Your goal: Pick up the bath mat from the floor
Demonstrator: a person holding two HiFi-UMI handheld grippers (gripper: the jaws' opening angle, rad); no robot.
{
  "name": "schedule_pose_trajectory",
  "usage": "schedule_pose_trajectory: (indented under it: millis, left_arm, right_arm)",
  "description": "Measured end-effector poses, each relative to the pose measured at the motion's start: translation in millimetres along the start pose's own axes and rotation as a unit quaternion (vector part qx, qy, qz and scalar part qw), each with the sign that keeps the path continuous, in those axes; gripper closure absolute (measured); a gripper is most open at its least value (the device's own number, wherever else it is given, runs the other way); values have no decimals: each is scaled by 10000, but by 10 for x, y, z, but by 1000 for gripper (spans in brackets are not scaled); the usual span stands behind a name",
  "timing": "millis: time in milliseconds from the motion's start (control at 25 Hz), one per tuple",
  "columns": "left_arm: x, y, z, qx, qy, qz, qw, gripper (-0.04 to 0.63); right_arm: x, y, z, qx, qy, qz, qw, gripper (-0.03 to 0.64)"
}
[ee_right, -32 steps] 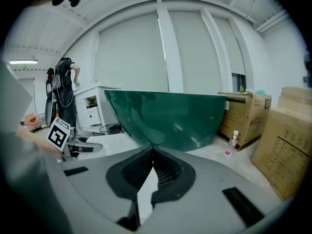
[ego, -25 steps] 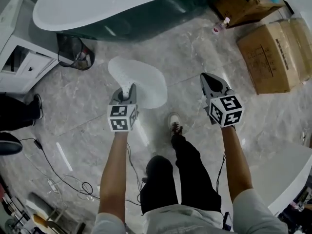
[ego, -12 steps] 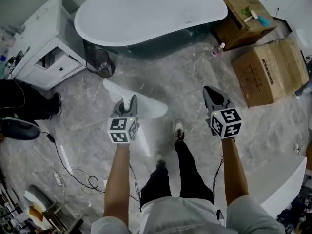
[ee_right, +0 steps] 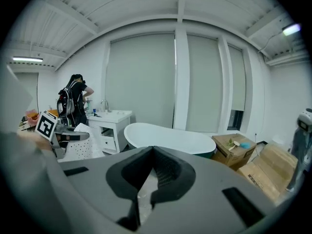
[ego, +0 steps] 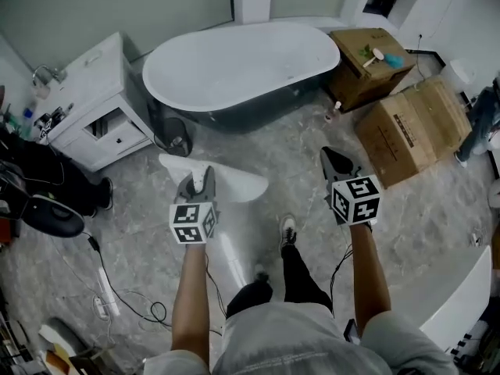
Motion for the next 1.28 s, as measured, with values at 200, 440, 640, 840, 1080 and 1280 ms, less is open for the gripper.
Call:
schedule_pose_trajectory:
  millis: [200, 440, 640, 840, 1080, 1280]
  left_arm:
    - [214, -439, -385, 347, 63, 452, 9984, 561]
    - [348, -975, -846, 822, 51, 739, 9939, 561]
    - [479, -1370, -1267, 1261, 85, 1119, 9856, 561]
    - [619, -1626, -1615, 1616, 32, 1283, 9785, 561]
    - [739, -1752, -1927, 1858, 9, 1374, 9729, 561]
    - [806, -1743, -2063, 1907, 106, 1264, 9734, 561]
  right_arm:
    - [-143, -220, -384, 304, -60, -161, 9994, 603]
    - [-366, -610, -797, 694, -155, -711, 9949, 603]
    - [-525, -859, -1176, 1054, -116, -1054, 9888, 603]
    - [-594, -945, -1467, 1207, -158, -1206, 9852, 603]
    - [-664, -1012, -1645, 1339, -132, -1286, 9825, 603]
    - [-682, -984, -1726, 1381, -123, -1303, 9817, 603]
Point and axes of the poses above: the fingertips, and each gripper's own axes: z forward along the fingers, x to its right, y out of its underside, the point moved 7 cm from there along -z, backward along the fingers, and after that the axes turned 9 degrees about -x, right-handed, at the moved point
